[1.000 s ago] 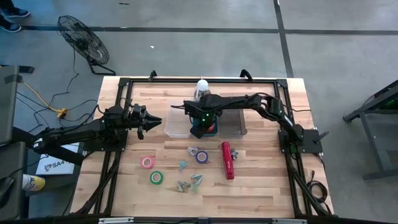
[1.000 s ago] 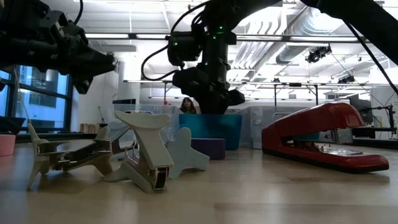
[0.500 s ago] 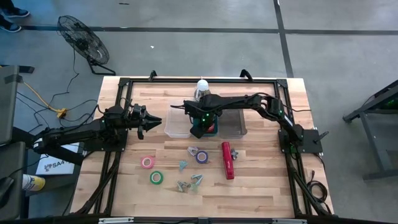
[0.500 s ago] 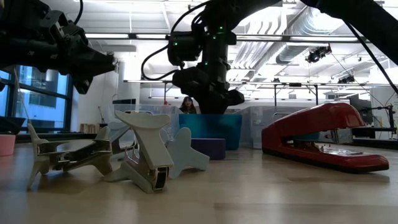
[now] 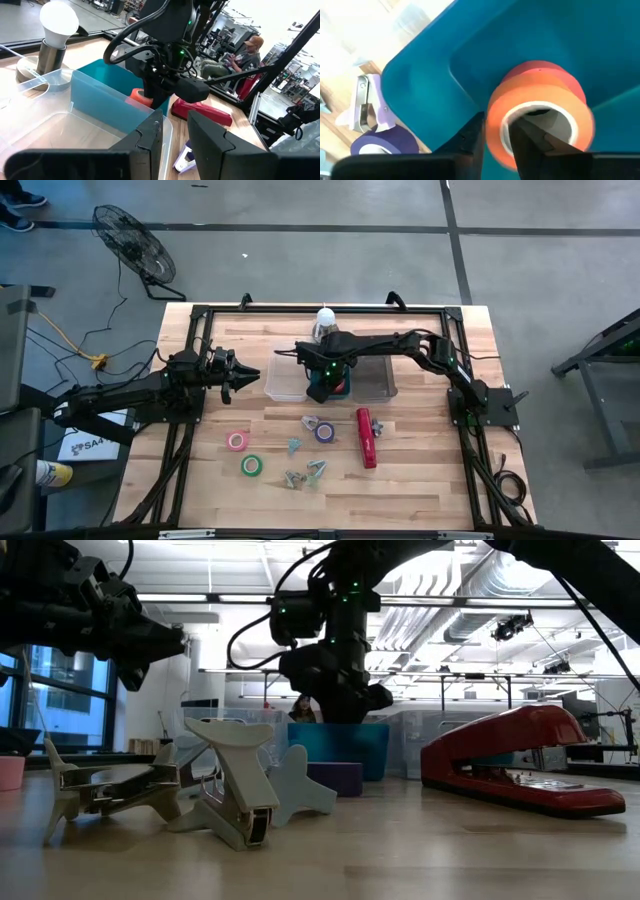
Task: Pick and place Stapler, Stapler remover, tape
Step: Put the orange tape into the blue bin, then put the violet tape into the blue bin
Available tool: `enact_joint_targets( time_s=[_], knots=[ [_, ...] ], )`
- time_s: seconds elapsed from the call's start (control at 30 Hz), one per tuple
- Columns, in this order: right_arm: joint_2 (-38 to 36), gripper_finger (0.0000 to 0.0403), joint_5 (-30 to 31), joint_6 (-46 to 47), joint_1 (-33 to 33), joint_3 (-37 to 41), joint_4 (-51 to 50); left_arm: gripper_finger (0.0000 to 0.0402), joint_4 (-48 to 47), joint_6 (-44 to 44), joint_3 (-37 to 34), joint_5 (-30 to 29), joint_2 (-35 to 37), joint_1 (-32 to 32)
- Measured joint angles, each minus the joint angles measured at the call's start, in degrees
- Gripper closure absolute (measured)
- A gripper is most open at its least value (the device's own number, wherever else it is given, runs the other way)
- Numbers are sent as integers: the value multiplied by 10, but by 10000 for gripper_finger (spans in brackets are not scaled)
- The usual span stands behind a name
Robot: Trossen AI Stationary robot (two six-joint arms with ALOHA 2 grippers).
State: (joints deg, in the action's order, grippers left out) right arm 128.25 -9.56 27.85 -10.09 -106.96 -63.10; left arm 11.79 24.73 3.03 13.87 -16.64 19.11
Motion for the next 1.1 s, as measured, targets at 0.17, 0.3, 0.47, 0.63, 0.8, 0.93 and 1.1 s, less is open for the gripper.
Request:
enact_joint_targets(
  time_s=[0.17, 0.3, 0.47, 0.63, 0.8, 0.93, 1.1],
  knots=[
    [0, 296, 0, -5, 0, 0, 0, 312, 0, 0, 0, 0, 0, 0],
    [0, 284, 0, -5, 0, 0, -1, 312, 0, 0, 0, 2, 0, 0],
    [-4, 277, 2, -5, -3, 0, -7, 312, 0, 0, 0, 2, 0, 0],
    [-13, 269, 20, -9, -7, 0, -15, 312, 0, 0, 0, 2, 0, 0],
    [-30, 248, 30, -9, -12, 0, -25, 312, 0, 0, 0, 1, 0, 0],
    [-40, 224, 30, -9, -12, 0, -29, 312, 0, 0, 0, 1, 0, 0],
    [-41, 194, 0, -9, -12, 0, -33, 312, 0, 0, 0, 1, 0, 0]
  ],
)
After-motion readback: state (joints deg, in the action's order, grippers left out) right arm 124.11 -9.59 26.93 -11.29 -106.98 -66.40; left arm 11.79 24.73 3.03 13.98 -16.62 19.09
